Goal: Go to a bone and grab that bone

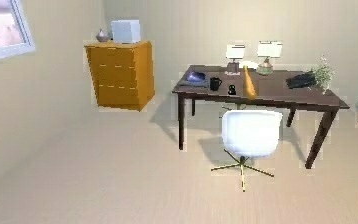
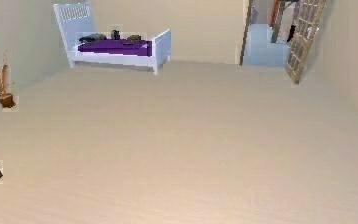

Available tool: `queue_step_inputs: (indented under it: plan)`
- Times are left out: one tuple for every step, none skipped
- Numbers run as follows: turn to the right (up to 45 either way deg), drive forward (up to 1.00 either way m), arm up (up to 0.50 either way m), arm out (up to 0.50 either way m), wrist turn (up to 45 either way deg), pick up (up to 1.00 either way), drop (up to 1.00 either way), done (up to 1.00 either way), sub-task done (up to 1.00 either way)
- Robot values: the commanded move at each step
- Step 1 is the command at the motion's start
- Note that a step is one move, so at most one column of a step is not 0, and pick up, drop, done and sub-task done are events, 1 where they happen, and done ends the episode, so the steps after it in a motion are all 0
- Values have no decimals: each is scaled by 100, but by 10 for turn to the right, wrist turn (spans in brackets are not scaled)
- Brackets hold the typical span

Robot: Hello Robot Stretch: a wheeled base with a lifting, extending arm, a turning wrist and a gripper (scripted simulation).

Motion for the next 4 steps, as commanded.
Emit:
queue_step_inputs:
  plan:
    - [240,0,0,0,0,0,0,0,0]
    - [0,75,0,0,0,0,0,0,0]
    - [-450,0,0,0,0,0,0,0,0]
    - [-450,0,0,0,0,0,0,0,0]
